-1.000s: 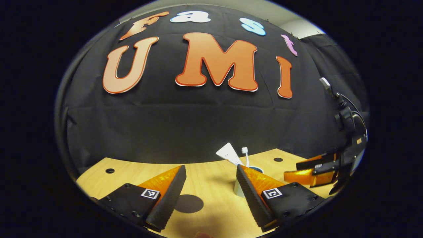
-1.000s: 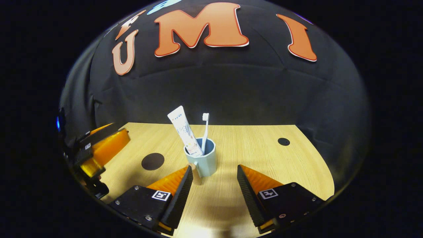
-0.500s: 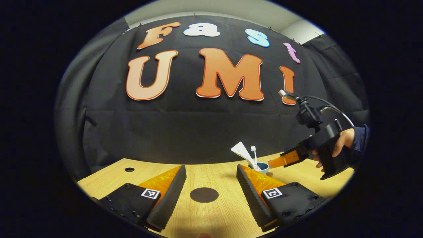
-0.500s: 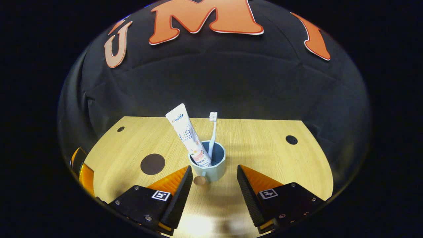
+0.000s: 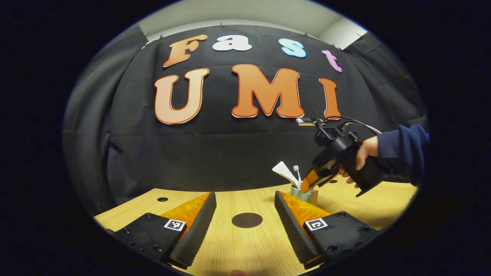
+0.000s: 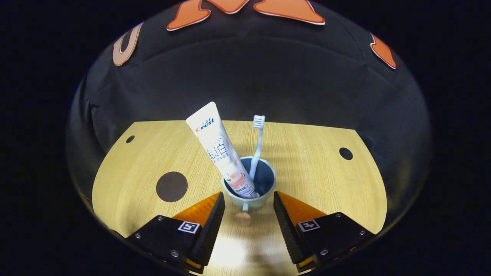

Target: Put the toothbrush and toothpaste on the desktop into the cup, then pick up the cup and place it on the coaster on the desktop.

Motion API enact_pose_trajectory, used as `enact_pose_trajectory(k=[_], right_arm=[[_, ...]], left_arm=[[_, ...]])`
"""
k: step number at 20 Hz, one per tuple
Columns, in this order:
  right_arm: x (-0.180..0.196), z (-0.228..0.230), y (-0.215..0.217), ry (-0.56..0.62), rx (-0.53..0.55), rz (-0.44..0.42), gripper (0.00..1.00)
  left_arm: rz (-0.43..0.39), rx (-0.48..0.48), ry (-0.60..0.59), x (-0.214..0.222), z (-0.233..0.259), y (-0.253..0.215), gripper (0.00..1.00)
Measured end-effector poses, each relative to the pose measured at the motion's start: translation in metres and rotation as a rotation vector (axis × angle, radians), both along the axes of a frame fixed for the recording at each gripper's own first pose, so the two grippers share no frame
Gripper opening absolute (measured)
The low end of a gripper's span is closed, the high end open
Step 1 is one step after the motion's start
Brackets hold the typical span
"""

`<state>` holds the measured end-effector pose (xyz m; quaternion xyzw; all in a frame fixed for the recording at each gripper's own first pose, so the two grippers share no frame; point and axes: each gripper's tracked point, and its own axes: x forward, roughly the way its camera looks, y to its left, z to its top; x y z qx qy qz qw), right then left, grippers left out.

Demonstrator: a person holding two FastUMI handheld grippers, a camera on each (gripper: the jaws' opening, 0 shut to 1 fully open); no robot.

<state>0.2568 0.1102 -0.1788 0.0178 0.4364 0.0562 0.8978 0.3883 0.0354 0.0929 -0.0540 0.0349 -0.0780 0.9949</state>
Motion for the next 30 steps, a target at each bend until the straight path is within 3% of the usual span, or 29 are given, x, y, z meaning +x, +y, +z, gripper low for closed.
enact_pose_trajectory(k=[5,11,13,14,17,25,27,30], right_arm=[[-0.002,-0.013,0.0,0.092,-0.028,-0.011,0.73],[-0.001,-0.019,-0.002,0.119,-0.086,0.009,0.69],[-0.002,-0.023,-0.002,0.131,-0.08,0.007,0.63],[-0.005,-0.025,-0.002,0.152,-0.067,0.002,0.66],[-0.005,-0.026,-0.002,0.16,-0.055,-0.004,0.63],[-0.014,-0.058,0.001,0.242,-0.049,-0.021,0.43],[-0.014,-0.058,0.003,0.245,-0.028,-0.037,0.3],[-0.013,-0.059,0.004,0.23,-0.039,-0.036,0.24]], left_arm=[[-0.02,-0.054,0.018,-0.004,-0.018,-0.007,0.97],[-0.063,-0.079,0.019,-0.012,-0.018,-0.02,0.97],[-0.067,-0.075,0.019,-0.011,-0.02,-0.023,0.97],[-0.071,-0.069,0.022,-0.013,-0.021,-0.024,0.97],[-0.079,-0.062,0.021,-0.013,-0.023,-0.025,0.97],[-0.09,-0.063,0.05,-0.018,-0.032,-0.028,0.97],[-0.095,-0.067,0.053,-0.018,-0.033,-0.03,0.97],[-0.102,-0.062,0.056,-0.019,-0.034,-0.031,0.97]])
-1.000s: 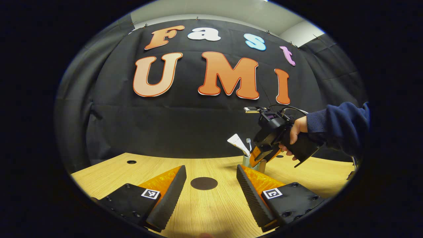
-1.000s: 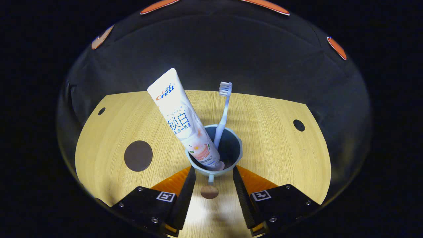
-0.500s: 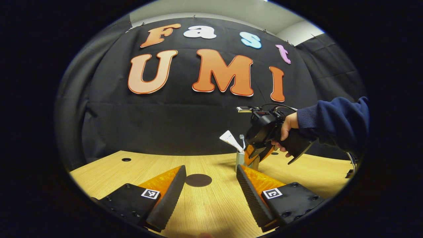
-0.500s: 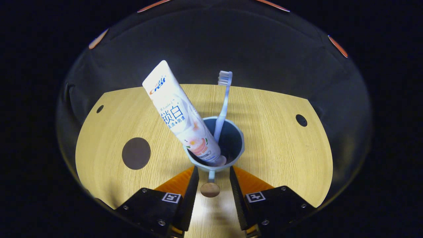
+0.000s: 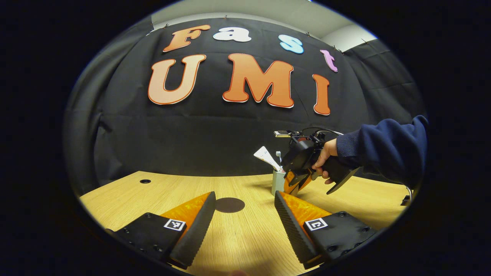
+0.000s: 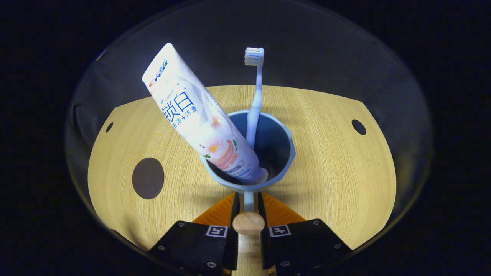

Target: Put the toothbrush and toothpaste on the desktop into the cup, then pick up the cup and place it on the coaster on the desktop.

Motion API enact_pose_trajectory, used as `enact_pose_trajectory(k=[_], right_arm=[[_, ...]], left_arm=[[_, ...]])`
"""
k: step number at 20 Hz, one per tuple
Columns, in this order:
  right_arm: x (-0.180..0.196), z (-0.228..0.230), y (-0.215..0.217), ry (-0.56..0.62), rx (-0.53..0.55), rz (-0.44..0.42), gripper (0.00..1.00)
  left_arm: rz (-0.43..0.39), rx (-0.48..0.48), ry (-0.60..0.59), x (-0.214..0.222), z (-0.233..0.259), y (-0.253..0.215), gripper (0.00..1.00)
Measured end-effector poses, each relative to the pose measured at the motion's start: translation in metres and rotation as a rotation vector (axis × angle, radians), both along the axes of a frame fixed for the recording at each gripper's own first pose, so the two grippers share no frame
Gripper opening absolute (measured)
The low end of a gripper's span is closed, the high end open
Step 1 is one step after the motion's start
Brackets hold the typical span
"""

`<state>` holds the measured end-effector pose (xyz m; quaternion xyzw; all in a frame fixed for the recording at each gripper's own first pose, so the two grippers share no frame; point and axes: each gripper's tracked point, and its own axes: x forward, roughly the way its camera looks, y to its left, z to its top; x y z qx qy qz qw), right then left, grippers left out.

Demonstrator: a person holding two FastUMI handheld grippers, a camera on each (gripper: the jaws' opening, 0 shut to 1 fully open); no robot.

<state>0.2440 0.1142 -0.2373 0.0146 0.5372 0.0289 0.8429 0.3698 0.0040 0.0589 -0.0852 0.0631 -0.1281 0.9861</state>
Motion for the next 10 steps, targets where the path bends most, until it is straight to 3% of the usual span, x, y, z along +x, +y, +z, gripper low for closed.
enact_pose_trajectory(k=[8,9,10], right_arm=[[0.0063,0.0004,-0.0072,-0.027,-0.037,0.05,0.22],[0.0069,0.0009,-0.0076,-0.029,-0.037,0.053,0.17],[0.0082,0.0016,-0.007,-0.034,-0.032,0.055,0.22]], left_arm=[[-0.006,0.035,0.008,-0.0013,-0.001,-0.0004,0.97],[-0.003,0.044,0.009,-0.0044,-0.0014,0.0018,0.97],[0.0,0.049,0.012,-0.0054,-0.0022,0.0031,0.97]])
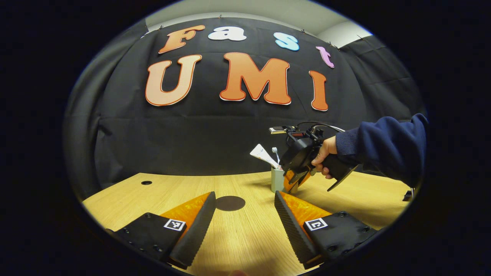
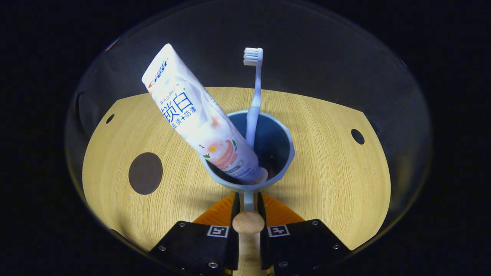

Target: Put the toothbrush and toothpaste on the desktop into the cup, then pick up the cup and place it on the coaster on the desktop.

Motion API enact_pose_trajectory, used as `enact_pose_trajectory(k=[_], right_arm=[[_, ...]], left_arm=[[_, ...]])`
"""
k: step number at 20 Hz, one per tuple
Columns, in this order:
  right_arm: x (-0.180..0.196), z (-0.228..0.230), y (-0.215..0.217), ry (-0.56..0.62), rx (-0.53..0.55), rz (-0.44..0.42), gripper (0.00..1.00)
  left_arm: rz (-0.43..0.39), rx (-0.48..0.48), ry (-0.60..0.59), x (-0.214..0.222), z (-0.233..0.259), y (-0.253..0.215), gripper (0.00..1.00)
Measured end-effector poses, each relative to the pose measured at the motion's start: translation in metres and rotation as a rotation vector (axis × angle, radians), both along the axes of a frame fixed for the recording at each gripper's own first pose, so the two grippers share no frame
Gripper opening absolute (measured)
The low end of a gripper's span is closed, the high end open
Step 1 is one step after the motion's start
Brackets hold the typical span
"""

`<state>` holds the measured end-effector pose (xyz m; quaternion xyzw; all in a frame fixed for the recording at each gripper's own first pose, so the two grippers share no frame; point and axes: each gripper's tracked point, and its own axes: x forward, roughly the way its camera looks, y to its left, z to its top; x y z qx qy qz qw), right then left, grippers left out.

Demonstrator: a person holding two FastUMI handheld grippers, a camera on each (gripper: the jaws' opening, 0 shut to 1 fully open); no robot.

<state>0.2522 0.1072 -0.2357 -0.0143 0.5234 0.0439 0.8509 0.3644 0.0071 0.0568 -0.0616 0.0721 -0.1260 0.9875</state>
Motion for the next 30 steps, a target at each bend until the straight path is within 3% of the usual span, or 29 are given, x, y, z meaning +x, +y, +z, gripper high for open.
enact_pose_trajectory(k=[4,5,6,23,30], right_arm=[[0.002,0.0,0.002,-0.023,0.025,0.01,0.22],[0.002,-0.002,0.001,-0.027,0.03,0.016,0.17],[0.003,-0.002,0.002,-0.028,0.034,0.027,0.22],[0.022,-0.007,0.0,-0.057,0.071,0.21,0.22],[0.025,-0.006,0.002,-0.051,0.079,0.246,0.22]], left_arm=[[0.025,0.012,0.004,-0.004,0.0,0.011,0.97],[0.029,0.012,0.005,-0.005,0.001,0.013,0.97],[0.034,0.016,0.01,-0.006,-0.002,0.015,0.97],[0.087,0.019,0.029,-0.033,-0.009,0.047,0.98],[0.105,0.009,0.052,-0.036,-0.019,0.059,0.97]])
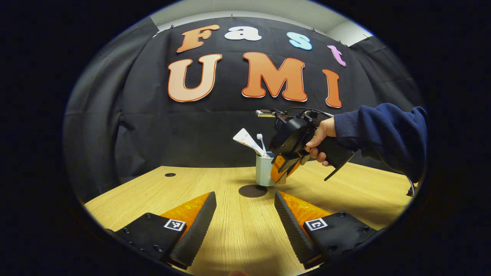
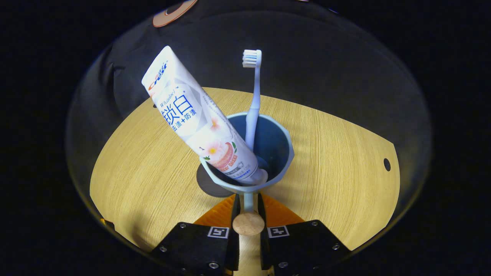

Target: Put the toothbrush and toothpaste on the desktop into the cup, then pick up the cup and place it on the coaster on the desktop.

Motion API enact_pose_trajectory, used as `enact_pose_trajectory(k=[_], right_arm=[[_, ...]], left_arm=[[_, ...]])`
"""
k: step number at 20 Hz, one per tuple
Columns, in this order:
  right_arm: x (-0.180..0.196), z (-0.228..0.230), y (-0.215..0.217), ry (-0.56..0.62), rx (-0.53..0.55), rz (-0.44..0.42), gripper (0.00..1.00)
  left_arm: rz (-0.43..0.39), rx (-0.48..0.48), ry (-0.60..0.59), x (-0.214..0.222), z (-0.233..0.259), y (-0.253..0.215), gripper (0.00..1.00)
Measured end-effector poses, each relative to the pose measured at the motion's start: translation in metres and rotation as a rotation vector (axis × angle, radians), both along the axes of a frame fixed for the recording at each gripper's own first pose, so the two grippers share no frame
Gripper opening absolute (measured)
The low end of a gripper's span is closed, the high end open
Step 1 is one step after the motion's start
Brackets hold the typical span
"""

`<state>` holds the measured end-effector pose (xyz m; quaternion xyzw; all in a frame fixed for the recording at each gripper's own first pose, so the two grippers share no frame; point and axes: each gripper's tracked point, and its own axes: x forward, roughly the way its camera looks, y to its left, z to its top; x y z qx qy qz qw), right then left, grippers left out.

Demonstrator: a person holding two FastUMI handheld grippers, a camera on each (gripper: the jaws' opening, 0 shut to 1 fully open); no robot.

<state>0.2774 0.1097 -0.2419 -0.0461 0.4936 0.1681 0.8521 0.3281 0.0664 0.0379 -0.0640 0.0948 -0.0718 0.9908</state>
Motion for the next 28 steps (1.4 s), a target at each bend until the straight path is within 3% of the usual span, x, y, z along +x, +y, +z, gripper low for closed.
enact_pose_trajectory(k=[17,18,20,22,24,28], right_arm=[[0.012,0.001,-0.005,0.028,0.027,0.058,0.22],[0.011,0.0,-0.005,0.03,0.031,0.068,0.18],[0.007,0.004,-0.009,0.036,0.038,0.083,0.28],[0.007,0.006,-0.008,0.03,0.052,0.086,0.31],[0.0,0.01,-0.004,0.032,0.089,0.086,0.47],[-0.002,0.02,-0.02,-0.033,0.109,0.058,0.53]], left_arm=[[0.028,-0.016,0.05,0.003,-0.013,0.011,0.98],[0.026,-0.018,0.052,0.004,-0.013,0.01,0.97],[0.025,-0.017,0.056,0.003,-0.015,0.01,0.97],[0.025,-0.012,0.056,0.003,-0.014,0.009,0.97],[0.025,-0.003,0.053,0.003,-0.012,0.008,0.97],[0.021,0.016,0.047,0.003,-0.007,0.004,0.97]])
